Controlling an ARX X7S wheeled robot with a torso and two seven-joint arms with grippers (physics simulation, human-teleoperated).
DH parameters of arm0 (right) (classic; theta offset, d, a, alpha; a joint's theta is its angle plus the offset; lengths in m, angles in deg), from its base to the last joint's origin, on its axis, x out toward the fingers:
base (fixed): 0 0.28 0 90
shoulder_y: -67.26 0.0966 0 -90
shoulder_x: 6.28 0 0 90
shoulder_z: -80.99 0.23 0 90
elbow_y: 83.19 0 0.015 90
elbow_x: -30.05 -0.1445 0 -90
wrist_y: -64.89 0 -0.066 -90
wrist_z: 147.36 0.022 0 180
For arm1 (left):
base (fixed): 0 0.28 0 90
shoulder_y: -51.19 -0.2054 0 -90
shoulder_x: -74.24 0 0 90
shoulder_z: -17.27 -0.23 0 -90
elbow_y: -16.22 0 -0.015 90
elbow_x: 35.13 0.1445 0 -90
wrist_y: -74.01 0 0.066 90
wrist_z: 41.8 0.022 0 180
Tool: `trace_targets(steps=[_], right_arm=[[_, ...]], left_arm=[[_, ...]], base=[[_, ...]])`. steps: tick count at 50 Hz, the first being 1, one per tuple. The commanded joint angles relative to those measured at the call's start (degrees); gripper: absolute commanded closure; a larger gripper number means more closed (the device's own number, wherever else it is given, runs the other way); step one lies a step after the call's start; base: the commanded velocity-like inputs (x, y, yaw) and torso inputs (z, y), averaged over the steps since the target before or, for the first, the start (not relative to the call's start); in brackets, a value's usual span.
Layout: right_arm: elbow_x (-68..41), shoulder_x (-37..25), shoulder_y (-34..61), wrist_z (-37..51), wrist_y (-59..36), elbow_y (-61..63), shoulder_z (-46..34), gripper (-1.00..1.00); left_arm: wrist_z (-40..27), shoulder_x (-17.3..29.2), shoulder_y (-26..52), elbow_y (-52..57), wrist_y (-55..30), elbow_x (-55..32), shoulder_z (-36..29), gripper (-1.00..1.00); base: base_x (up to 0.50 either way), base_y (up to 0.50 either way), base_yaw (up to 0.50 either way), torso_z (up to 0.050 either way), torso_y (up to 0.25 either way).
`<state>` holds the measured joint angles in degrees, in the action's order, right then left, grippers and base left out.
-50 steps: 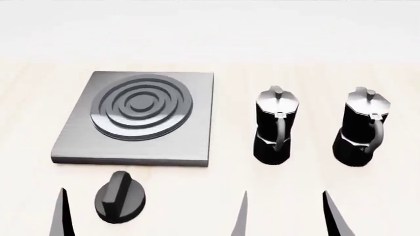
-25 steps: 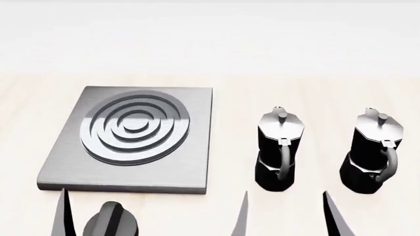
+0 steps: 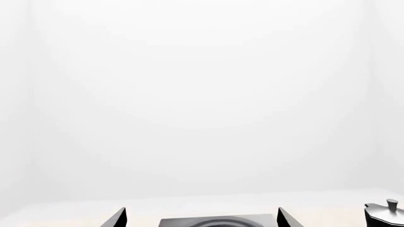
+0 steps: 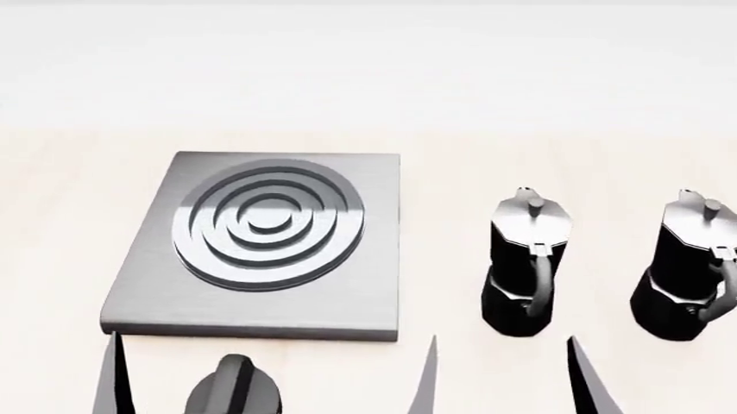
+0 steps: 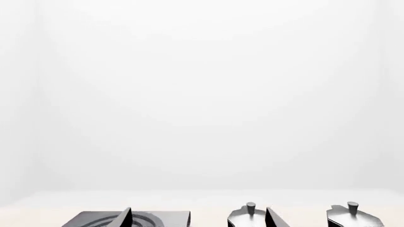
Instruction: Put both moka pots on the stove.
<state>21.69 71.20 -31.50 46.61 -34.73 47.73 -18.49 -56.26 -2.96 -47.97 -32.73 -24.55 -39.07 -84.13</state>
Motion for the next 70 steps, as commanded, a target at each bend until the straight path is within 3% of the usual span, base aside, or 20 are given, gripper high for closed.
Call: trace_targets(steps=[1, 40, 52, 60, 70], right_arm=[[-0.7, -0.4, -0.1, 0.2, 0.4, -0.2, -0.2, -1.0], [-2.8, -1.9, 1.4, 2.8, -2.1, -1.0, -1.0, -1.0], [-8.0, -4.0, 6.8, 5.4, -14.2, 6.6, 2.4, -1.0], [-16.7, -6.9, 20.3, 8.1, -32.0, 10.1, 8.4, -1.0], [-18.8, -11.6, 29.8, 6.9, -39.7, 4.4, 10.6, -1.0]], left_arm=[[-0.3, 0.4, 0.0, -0.2, 0.3, -0.1, -0.3, -1.0], [-2.2, 2.1, 0.5, -0.9, 1.0, -0.8, -2.1, -1.0], [-3.0, 2.6, 0.7, -0.6, 0.7, -1.1, -2.4, -1.0], [-3.4, 2.9, 0.8, -0.3, 0.7, -1.5, -2.4, -1.0], [-3.9, 3.3, 0.6, -0.5, 1.3, -1.7, -2.5, -1.0]], base=[[0.0, 0.26, 0.0, 0.0, 0.0], [0.0, 0.22, 0.0, 0.0, 0.0], [0.0, 0.0, 0.0, 0.0, 0.0], [0.0, 0.0, 0.0, 0.0, 0.0], [0.0, 0.0, 0.0, 0.0, 0.0]])
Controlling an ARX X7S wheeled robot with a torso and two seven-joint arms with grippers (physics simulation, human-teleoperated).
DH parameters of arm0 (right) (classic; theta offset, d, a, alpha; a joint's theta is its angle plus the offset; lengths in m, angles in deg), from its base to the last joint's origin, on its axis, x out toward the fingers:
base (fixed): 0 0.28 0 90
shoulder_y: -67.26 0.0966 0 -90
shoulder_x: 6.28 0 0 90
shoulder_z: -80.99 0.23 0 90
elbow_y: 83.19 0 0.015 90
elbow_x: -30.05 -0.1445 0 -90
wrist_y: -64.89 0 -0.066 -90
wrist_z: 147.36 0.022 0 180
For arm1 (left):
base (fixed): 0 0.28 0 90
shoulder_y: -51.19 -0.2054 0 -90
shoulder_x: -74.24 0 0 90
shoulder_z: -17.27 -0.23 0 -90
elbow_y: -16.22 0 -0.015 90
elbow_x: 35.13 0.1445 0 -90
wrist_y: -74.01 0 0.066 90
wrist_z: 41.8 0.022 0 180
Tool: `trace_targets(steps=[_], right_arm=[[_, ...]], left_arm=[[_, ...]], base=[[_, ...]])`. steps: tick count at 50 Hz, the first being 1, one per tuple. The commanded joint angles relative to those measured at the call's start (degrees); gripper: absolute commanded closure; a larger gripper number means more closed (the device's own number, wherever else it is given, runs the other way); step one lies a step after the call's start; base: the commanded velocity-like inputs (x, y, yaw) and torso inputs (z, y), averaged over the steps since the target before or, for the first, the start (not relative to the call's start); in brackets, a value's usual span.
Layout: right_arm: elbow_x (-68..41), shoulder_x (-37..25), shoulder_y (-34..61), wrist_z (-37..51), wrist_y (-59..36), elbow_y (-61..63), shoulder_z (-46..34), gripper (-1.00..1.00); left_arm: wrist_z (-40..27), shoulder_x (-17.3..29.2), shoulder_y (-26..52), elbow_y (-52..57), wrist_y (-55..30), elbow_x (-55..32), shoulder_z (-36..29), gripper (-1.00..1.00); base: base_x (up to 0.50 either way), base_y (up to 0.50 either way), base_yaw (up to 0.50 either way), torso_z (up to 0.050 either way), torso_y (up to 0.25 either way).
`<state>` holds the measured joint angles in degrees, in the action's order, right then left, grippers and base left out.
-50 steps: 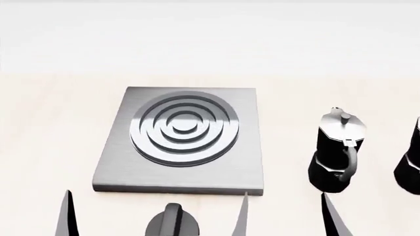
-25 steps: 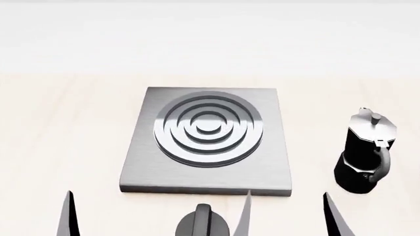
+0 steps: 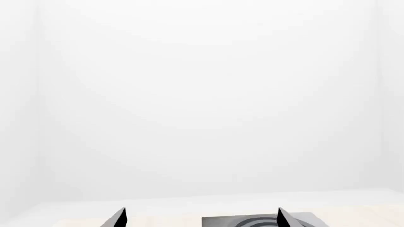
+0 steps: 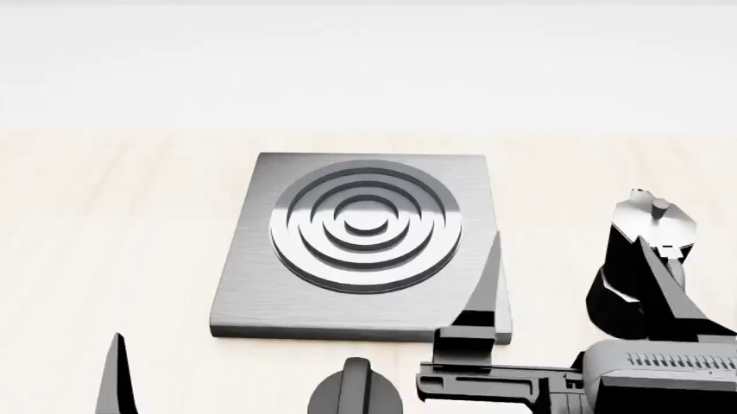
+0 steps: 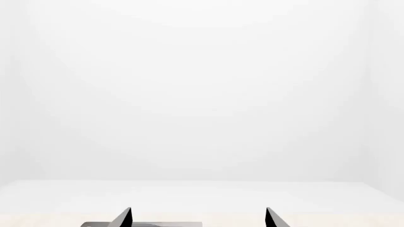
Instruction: Put both moka pots on the stove.
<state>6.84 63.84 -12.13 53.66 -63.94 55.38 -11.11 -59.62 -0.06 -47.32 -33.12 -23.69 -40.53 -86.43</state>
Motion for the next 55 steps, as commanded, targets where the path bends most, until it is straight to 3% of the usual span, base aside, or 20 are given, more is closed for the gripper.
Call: trace_targets(steps=[1, 16, 25, 41, 55], right_arm=[[-4.4, -4.3, 10.7, -0.4, -10.7, -3.7, 3.6, -1.0], [-6.7, -12.5, 19.5, -6.0, -16.3, -14.2, 6.7, -1.0], [-5.8, -14.7, 21.5, -11.1, -14.2, -26.2, 5.0, -1.0], [-9.5, -16.6, 27.6, -15.2, -22.1, -34.3, 2.8, -1.0], [-6.8, -16.1, 31.2, -17.6, -19.8, -43.4, -2.3, -1.0]], left_arm=[[-0.5, 0.5, 0.0, -0.2, 0.4, -0.3, -0.2, -1.0], [-1.2, 1.1, 0.3, -0.2, 0.2, -0.8, -0.2, -1.0], [-1.6, 1.3, 0.3, -0.2, 0.3, -0.9, -0.4, -1.0], [-2.1, 1.7, 0.4, -0.7, 0.9, -1.2, -0.8, -1.0], [-2.3, 1.9, 0.6, -0.8, 0.9, -1.2, -1.8, -1.0]], base=[[0.0, 0.0, 0.0, 0.0, 0.0], [0.0, 0.0, 0.0, 0.0, 0.0], [0.0, 0.0, 0.0, 0.0, 0.0], [0.0, 0.0, 0.0, 0.0, 0.0], [0.0, 0.0, 0.0, 0.0, 0.0]])
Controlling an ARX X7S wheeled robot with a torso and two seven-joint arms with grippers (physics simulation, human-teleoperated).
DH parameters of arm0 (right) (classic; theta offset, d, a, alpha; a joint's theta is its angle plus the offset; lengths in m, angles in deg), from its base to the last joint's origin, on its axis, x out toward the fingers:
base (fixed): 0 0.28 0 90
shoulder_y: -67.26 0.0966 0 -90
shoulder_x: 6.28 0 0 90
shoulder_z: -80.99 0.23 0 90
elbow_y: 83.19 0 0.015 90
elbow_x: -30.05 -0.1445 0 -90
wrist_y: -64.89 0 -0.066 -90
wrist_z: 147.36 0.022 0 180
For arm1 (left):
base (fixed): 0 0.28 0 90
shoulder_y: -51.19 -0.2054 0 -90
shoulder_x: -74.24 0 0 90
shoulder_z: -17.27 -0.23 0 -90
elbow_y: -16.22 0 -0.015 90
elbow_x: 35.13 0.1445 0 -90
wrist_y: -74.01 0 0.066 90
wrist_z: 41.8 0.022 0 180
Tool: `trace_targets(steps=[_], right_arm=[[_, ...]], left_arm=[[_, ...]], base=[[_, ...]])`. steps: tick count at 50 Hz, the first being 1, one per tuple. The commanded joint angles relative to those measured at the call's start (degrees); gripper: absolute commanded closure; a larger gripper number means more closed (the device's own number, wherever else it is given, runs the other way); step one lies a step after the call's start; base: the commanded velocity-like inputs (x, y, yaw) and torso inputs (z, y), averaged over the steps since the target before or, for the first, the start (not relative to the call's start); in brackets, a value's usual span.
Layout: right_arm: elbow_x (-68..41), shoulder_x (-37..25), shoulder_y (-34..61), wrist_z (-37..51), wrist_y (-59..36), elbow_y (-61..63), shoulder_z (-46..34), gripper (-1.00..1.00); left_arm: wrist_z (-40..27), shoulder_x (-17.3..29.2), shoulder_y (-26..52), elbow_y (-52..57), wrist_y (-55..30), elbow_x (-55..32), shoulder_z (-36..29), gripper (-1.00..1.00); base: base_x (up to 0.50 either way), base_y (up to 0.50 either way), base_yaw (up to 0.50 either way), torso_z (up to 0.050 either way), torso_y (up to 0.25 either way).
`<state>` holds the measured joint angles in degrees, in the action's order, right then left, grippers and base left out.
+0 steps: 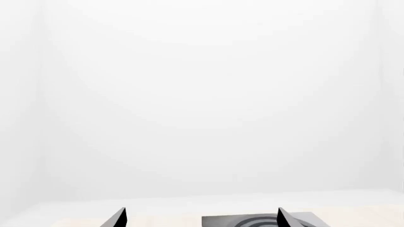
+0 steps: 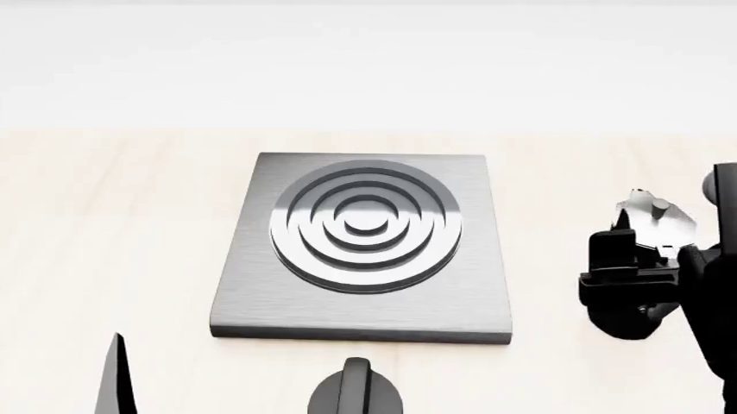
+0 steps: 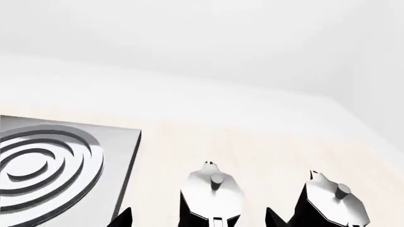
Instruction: Put both moka pots on the stove.
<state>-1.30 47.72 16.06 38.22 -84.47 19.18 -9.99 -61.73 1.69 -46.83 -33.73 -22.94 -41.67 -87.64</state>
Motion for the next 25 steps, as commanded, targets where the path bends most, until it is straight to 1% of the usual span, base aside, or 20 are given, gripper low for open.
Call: trace_targets(steps=[1, 14, 25], right_arm=[[1.7, 0.1, 3.3, -2.2, 1.0, -8.2, -3.6, -1.0], [3.1, 0.5, 4.3, -3.7, 3.3, -14.1, -5.4, -1.0], [4.8, 1.4, 4.8, -5.1, 7.1, -20.1, -7.1, -1.0]], left_arm=[[-0.2, 0.2, 0.1, -0.1, 0.1, -0.2, -0.6, -1.0], [-0.6, 0.5, 0.5, -0.5, 0.1, -0.2, -1.1, -1.0], [-0.9, 0.8, 0.5, -0.6, 0.3, -0.2, -1.4, -1.0]], base=[[0.0, 0.0, 0.0, 0.0, 0.0], [0.0, 0.0, 0.0, 0.0, 0.0], [0.0, 0.0, 0.0, 0.0, 0.0]])
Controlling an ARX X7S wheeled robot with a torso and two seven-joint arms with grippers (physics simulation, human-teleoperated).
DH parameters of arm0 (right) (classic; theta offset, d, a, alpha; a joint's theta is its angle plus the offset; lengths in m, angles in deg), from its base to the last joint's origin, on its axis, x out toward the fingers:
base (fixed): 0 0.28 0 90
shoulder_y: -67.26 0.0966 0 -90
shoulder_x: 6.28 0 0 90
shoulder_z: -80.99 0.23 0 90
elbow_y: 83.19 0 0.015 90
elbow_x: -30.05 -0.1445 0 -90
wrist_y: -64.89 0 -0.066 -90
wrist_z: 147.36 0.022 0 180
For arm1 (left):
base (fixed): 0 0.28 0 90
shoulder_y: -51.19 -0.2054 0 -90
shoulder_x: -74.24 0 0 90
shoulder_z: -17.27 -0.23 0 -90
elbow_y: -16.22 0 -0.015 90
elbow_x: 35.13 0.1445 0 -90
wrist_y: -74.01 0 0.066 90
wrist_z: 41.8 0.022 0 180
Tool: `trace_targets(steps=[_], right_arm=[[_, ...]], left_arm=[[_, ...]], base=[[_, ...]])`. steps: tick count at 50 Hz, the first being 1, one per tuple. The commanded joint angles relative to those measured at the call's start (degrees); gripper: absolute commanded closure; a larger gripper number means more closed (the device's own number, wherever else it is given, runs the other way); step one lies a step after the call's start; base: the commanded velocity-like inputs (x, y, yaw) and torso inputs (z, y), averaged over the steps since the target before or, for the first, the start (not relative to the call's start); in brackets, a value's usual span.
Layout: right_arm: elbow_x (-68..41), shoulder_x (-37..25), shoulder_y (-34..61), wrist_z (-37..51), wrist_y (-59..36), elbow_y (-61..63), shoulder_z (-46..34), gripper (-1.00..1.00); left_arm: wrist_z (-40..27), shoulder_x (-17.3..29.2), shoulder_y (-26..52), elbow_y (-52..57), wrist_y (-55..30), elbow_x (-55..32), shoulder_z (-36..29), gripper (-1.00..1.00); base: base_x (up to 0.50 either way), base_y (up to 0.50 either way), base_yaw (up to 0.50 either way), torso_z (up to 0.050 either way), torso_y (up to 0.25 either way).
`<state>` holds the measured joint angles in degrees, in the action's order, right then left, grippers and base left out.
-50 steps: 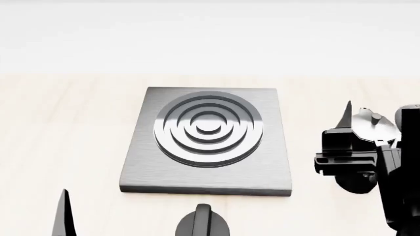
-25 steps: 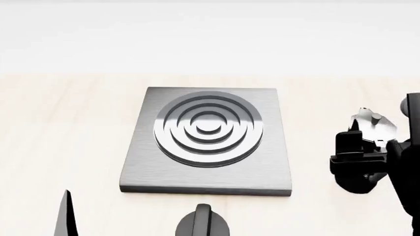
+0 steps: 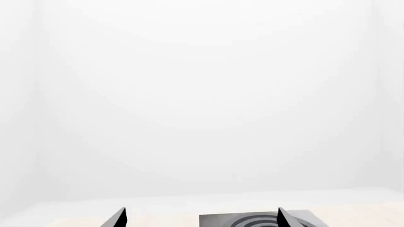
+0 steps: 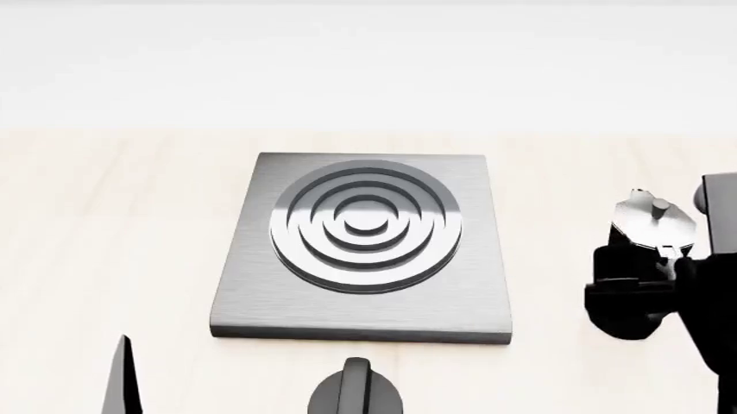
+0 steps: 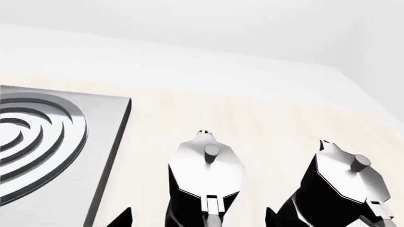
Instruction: Put both moka pots on the stove.
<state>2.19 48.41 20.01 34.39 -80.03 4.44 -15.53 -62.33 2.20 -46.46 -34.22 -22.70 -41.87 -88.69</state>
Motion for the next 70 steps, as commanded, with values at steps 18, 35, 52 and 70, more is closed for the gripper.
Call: trace_targets(steps=[18, 35, 52, 70], right_arm=[[2.9, 2.2, 2.4, -3.3, 7.1, -13.8, -3.1, -1.0], [4.3, 3.1, 2.1, -4.1, 10.6, -19.1, -4.1, -1.0], [5.9, 4.1, 3.5, -5.2, 15.1, -26.3, -5.1, -1.0], [6.9, 5.3, 3.7, -5.7, 17.9, -30.9, -6.0, -1.0]], left_arm=[[-0.8, 0.6, 0.1, -0.2, 0.1, -0.1, -1.0, -1.0], [-1.2, 0.9, 0.3, -0.6, 0.5, 0.0, -1.6, -1.0], [-1.5, 1.1, 0.6, -1.1, 0.6, 0.1, -2.4, -1.0], [-1.9, 1.5, 0.7, -1.2, 0.8, -0.1, -2.7, -1.0]], base=[[0.0, 0.0, 0.0, 0.0, 0.0], [0.0, 0.0, 0.0, 0.0, 0.0], [0.0, 0.0, 0.0, 0.0, 0.0], [0.0, 0.0, 0.0, 0.0, 0.0]])
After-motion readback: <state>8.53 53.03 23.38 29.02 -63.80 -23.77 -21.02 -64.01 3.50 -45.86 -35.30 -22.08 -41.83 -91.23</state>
